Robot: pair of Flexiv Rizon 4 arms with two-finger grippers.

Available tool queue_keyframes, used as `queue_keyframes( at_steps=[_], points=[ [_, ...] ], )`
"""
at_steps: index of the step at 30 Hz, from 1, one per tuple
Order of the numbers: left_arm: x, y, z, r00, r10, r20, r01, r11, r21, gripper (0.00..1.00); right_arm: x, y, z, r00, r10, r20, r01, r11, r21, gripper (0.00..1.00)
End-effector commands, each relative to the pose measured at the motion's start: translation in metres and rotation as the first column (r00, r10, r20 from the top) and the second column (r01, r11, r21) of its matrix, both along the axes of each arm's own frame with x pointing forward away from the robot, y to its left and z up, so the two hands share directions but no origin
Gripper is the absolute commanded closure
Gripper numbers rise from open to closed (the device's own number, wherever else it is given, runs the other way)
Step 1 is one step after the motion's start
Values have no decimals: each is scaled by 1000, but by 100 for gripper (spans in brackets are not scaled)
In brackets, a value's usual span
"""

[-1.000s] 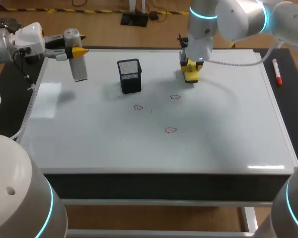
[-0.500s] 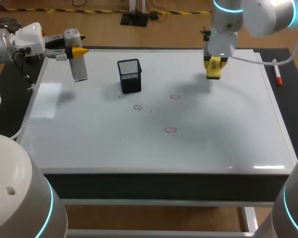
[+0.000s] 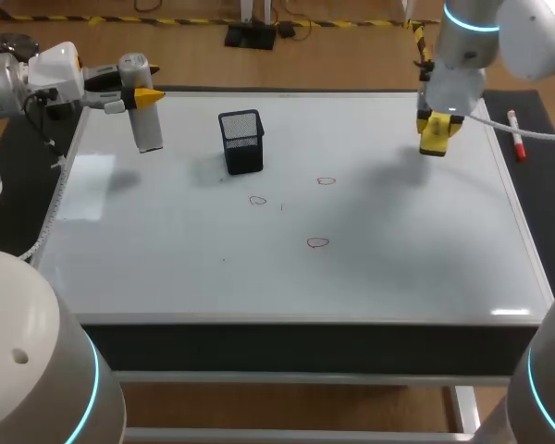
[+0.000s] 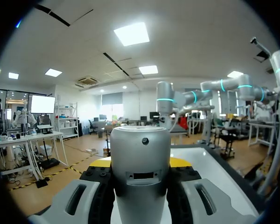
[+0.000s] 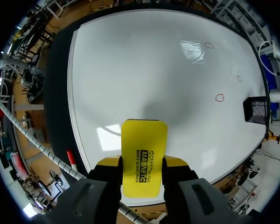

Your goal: Pick up the inspection probe, press it on each red-marked spot on the whiteboard one by one, put down the probe, pick up the eraser, and wipe off all the red marks.

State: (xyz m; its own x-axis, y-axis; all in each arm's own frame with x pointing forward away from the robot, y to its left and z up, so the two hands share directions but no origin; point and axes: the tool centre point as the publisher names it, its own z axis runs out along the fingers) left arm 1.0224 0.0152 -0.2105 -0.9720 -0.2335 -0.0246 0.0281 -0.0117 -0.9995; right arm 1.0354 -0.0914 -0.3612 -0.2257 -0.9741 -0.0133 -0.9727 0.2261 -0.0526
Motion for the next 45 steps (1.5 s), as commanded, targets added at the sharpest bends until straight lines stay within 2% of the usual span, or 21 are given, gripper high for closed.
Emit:
queue_keyframes(
  at_steps=[1, 15, 19, 25, 30, 39, 45],
  points=[
    [0, 0, 0, 1000, -1, 2, 1, 1000, -2, 100, -6, -10, 4, 1000, -27, 14, 27, 999, 25, 100],
    [0, 0, 0, 1000, -1, 2, 1, 1000, -2, 100, -6, -10, 4, 1000, -27, 14, 27, 999, 25, 100],
    [0, -32, 8, 999, -42, 6, 42, 999, 31, 100, -6, -10, 4, 1000, -27, 14, 27, 999, 25, 100],
    [-12, -82, 8, 994, -104, 29, 105, 994, -17, 100, -6, -10, 4, 1000, -27, 14, 27, 999, 25, 100],
    [-22, -121, 2, 986, -166, 8, 166, 986, -21, 100, -6, -10, 4, 1000, -27, 14, 27, 999, 25, 100],
    [-45, -158, -2, 981, -191, -9, 191, 981, -40, 100, -6, -10, 4, 1000, -27, 14, 27, 999, 25, 100],
    [-59, -164, -6, 982, -184, -27, 183, 982, -43, 100, -6, -10, 4, 1000, -27, 14, 27, 999, 25, 100]
  ],
)
